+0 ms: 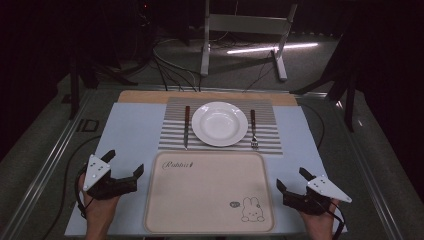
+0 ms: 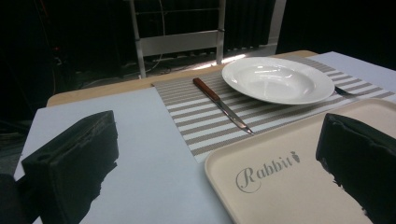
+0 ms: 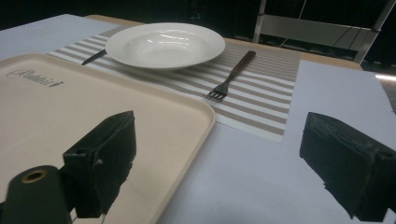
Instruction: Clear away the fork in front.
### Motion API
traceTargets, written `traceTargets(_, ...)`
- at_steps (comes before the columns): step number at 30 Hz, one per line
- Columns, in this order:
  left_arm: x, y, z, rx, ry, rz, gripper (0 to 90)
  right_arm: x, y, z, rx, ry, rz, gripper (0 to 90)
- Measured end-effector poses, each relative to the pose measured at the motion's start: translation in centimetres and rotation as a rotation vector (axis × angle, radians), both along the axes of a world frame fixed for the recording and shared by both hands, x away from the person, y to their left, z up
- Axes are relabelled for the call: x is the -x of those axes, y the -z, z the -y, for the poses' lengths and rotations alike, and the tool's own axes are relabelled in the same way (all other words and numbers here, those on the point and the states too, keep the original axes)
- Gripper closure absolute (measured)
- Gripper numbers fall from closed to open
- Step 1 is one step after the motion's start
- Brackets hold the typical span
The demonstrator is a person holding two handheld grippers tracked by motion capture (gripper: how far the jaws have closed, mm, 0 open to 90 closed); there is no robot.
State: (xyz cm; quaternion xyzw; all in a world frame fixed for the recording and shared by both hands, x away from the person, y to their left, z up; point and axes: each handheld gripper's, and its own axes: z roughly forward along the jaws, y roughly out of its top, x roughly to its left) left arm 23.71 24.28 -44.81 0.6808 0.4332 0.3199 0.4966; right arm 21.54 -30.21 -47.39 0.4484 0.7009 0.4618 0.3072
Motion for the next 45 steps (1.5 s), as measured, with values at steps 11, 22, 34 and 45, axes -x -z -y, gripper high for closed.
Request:
traceTargets(11,-0.1,0.3,-0.2,-0.002,-0.009,-0.003,0.1,-0.1,0.0,0.1,-0.005,0.021,0.002,11.2)
traceTargets(22,-0.1,0.3,-0.1,0.017,-0.044,-0.014,0.1,-0.4,-0.2,0.1,-0.014,0.033,-0.005,11.2)
traceTargets(34,-0.2,0.6,0.2,0.001,-0.063,-0.020,0.1,-1.7,-2.0,0.2,-0.032,0.031,0.001,11.3)
traceTargets(45,-0.3,0.7,0.3,-0.013,-0.065,-0.021,0.1,-3.2,-3.4,0.5,-0.031,0.063,-0.021,11.4)
